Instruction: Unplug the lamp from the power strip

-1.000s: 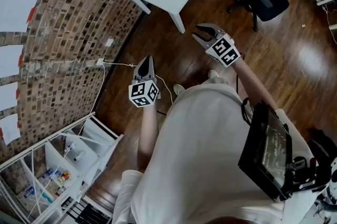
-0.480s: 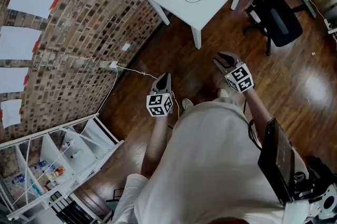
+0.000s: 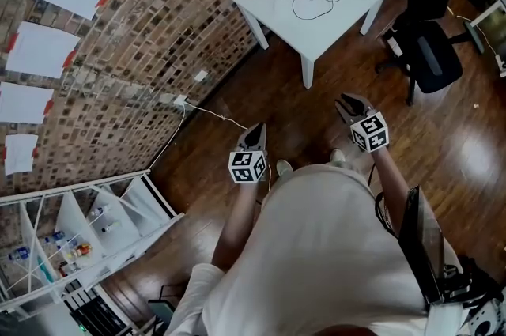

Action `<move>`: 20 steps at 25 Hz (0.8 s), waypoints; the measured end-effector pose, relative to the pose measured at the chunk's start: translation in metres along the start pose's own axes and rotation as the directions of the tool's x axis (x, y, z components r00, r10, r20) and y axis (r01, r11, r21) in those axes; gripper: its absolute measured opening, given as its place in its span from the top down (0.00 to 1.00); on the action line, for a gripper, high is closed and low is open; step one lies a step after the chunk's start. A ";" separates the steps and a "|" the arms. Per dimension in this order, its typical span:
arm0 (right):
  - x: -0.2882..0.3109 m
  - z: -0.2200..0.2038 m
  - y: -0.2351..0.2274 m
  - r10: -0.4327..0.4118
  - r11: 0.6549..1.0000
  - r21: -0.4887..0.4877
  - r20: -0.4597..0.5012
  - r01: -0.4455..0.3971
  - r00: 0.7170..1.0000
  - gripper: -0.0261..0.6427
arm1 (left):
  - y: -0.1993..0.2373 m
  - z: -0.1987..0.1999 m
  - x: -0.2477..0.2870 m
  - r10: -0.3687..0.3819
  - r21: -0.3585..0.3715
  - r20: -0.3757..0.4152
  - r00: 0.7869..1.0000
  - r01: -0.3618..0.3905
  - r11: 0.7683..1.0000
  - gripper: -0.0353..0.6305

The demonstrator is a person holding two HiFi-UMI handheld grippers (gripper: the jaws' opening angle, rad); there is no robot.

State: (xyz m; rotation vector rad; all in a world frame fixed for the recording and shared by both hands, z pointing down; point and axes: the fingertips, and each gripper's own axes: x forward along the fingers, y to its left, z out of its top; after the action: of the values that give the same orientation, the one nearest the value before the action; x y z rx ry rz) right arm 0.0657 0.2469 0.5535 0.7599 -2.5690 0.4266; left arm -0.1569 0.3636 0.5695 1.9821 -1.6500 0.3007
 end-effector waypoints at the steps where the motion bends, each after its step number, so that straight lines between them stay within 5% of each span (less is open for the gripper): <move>1: 0.002 -0.003 -0.002 0.001 1.000 0.001 -0.004 -0.001 1.000 0.83 | -0.001 -0.002 0.002 0.000 -0.002 -0.003 1.000 0.000 1.000 0.94; 20: 0.008 -0.019 0.000 0.019 1.000 -0.003 -0.033 -0.019 0.999 0.84 | -0.013 -0.026 0.006 -0.002 -0.015 -0.051 0.999 0.001 1.000 0.94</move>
State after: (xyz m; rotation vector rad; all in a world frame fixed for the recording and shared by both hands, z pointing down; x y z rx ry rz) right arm 0.0657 0.2513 0.5734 0.7213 -2.5475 0.4366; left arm -0.1385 0.3737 0.5900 1.9484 -1.6146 0.3352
